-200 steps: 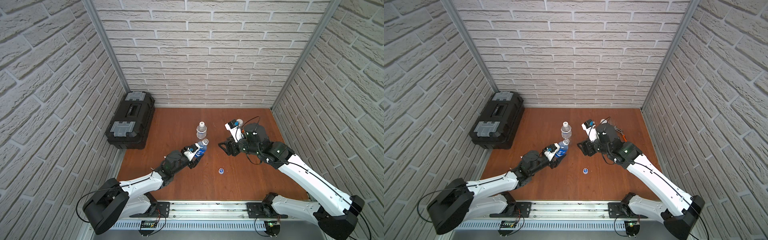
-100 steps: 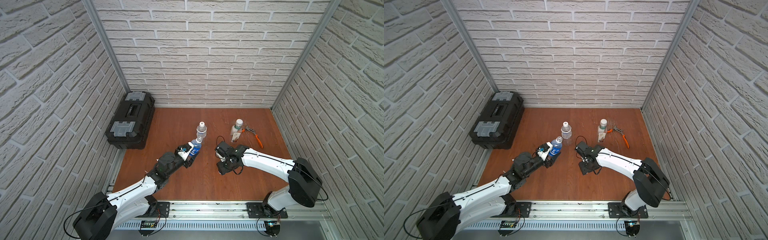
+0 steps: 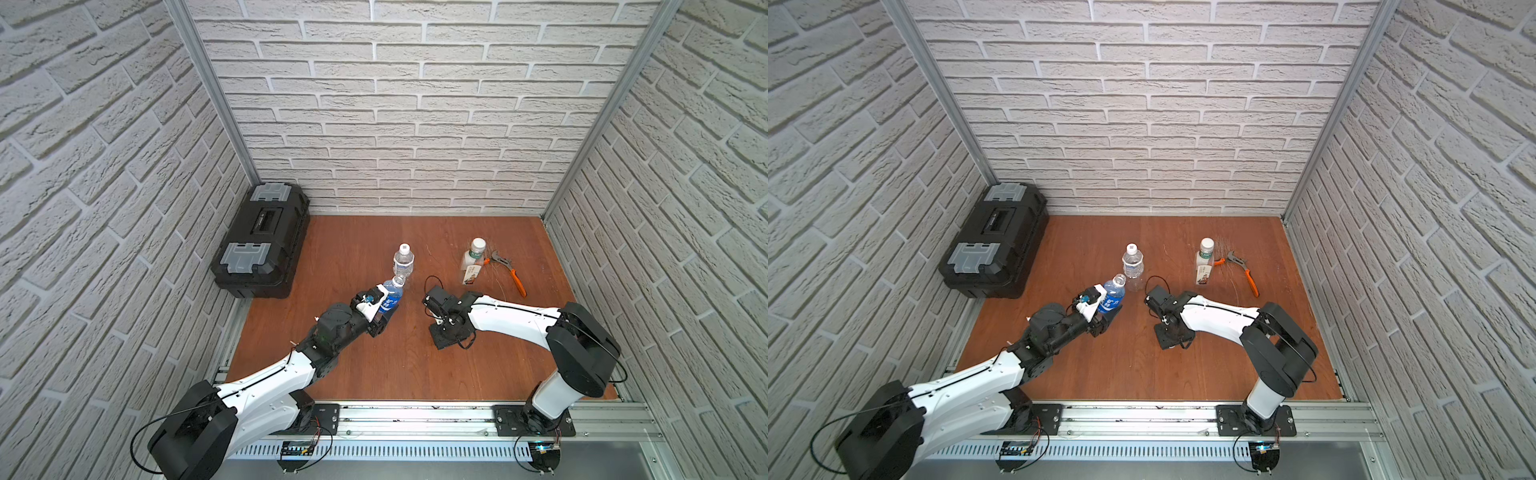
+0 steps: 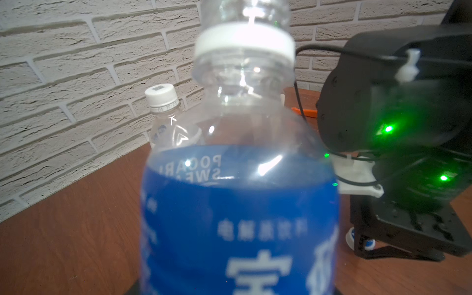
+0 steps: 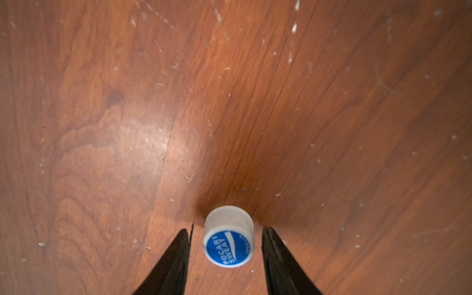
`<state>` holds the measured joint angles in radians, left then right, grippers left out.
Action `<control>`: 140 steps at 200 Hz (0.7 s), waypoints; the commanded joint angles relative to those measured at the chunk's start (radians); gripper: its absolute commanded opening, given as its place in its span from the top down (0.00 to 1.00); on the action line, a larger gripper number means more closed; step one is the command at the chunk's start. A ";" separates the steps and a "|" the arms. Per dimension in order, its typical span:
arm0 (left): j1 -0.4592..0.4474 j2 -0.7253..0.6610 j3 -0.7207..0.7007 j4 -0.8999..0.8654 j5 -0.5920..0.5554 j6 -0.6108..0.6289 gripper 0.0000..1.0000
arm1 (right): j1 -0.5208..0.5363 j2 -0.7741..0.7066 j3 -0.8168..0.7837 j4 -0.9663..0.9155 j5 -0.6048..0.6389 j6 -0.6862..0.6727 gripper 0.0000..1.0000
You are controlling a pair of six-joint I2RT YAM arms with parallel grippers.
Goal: Screw on the bottle caps
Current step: Screw the bottle cap onto the plastic bottle.
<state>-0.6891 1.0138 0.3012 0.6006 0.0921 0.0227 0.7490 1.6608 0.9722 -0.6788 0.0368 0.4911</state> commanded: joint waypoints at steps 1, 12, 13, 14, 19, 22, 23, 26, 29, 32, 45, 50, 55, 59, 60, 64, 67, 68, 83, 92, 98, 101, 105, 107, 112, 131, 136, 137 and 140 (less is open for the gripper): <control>0.006 0.008 0.007 0.042 0.014 -0.014 0.38 | 0.003 0.009 -0.008 0.021 0.001 0.009 0.53; 0.006 0.013 0.009 0.043 0.015 -0.017 0.38 | 0.003 0.016 -0.007 0.015 0.002 0.009 0.54; 0.005 0.013 0.009 0.042 0.016 -0.016 0.38 | 0.003 0.017 -0.007 0.014 0.002 0.009 0.54; 0.006 0.014 0.009 0.043 0.016 -0.016 0.38 | 0.003 0.017 -0.008 0.014 0.002 0.009 0.54; 0.005 0.013 0.009 0.044 0.018 -0.018 0.38 | 0.003 0.018 -0.008 0.013 0.000 0.009 0.55; 0.006 0.013 0.009 0.045 0.018 -0.017 0.38 | 0.003 0.019 -0.008 0.011 0.000 0.010 0.55; 0.006 0.014 0.009 0.045 0.018 -0.017 0.38 | 0.004 0.019 -0.009 0.010 0.000 0.010 0.55; 0.005 0.015 0.009 0.045 0.019 -0.017 0.38 | 0.002 0.018 -0.010 0.010 0.000 0.010 0.56; 0.006 0.015 0.009 0.045 0.018 -0.018 0.38 | 0.003 0.017 -0.009 0.009 0.000 0.012 0.56; 0.005 0.015 0.009 0.045 0.019 -0.019 0.38 | 0.003 0.017 -0.011 0.009 0.000 0.012 0.57; 0.005 0.015 0.009 0.048 0.020 -0.020 0.38 | 0.004 0.010 -0.014 0.006 0.003 0.012 0.60; 0.006 0.017 0.009 0.048 0.021 -0.019 0.38 | 0.004 0.006 -0.016 0.007 0.002 0.011 0.61; 0.006 0.017 0.009 0.050 0.020 -0.018 0.38 | 0.004 0.004 -0.017 0.006 -0.001 0.006 0.64; 0.005 0.019 0.009 0.050 0.020 -0.020 0.38 | 0.003 0.002 -0.018 0.003 -0.003 0.004 0.65; 0.006 0.019 0.009 0.050 0.020 -0.020 0.37 | 0.003 0.001 -0.017 0.004 -0.003 0.004 0.65; 0.006 0.019 0.010 0.050 0.022 -0.019 0.38 | 0.003 -0.002 -0.017 -0.002 -0.002 0.002 0.65; 0.006 0.019 0.010 0.050 0.023 -0.020 0.38 | 0.003 -0.005 -0.015 -0.005 -0.002 0.000 0.66; 0.006 0.019 0.010 0.050 0.023 -0.020 0.38 | 0.003 -0.006 -0.014 -0.006 -0.002 -0.001 0.66; 0.006 0.019 0.012 0.051 0.031 -0.021 0.37 | 0.003 -0.028 -0.002 -0.033 -0.003 -0.016 0.68; 0.005 0.019 0.012 0.051 0.035 -0.021 0.37 | 0.003 -0.049 0.009 -0.056 -0.007 -0.029 0.69; 0.005 0.019 0.013 0.053 0.040 -0.021 0.37 | 0.002 -0.066 0.020 -0.073 -0.014 -0.042 0.70; 0.006 0.017 0.013 0.054 0.042 -0.020 0.37 | 0.003 -0.076 0.025 -0.083 -0.017 -0.050 0.70; 0.006 0.019 0.013 0.055 0.048 -0.021 0.37 | 0.003 -0.090 0.034 -0.097 -0.023 -0.062 0.71; 0.006 0.020 0.013 0.057 0.052 -0.021 0.37 | 0.003 -0.096 0.039 -0.103 -0.025 -0.069 0.71; 0.006 0.018 0.013 0.061 0.061 -0.021 0.37 | 0.003 -0.116 0.052 -0.120 -0.029 -0.086 0.71; 0.006 0.029 0.011 0.081 0.089 -0.018 0.37 | -0.017 -0.192 0.114 -0.196 -0.082 -0.158 0.72; 0.005 0.032 0.011 0.084 0.098 -0.014 0.37 | -0.028 -0.213 0.132 -0.212 -0.111 -0.180 0.72; 0.005 0.031 0.011 0.086 0.099 -0.013 0.37 | -0.029 -0.216 0.137 -0.217 -0.116 -0.184 0.72; 0.006 0.036 0.010 0.088 0.106 -0.013 0.37 | -0.034 -0.228 0.149 -0.228 -0.130 -0.197 0.72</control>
<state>-0.6891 1.0336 0.3012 0.6094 0.1371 0.0078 0.7399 1.5536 1.0245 -0.8055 0.0017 0.4072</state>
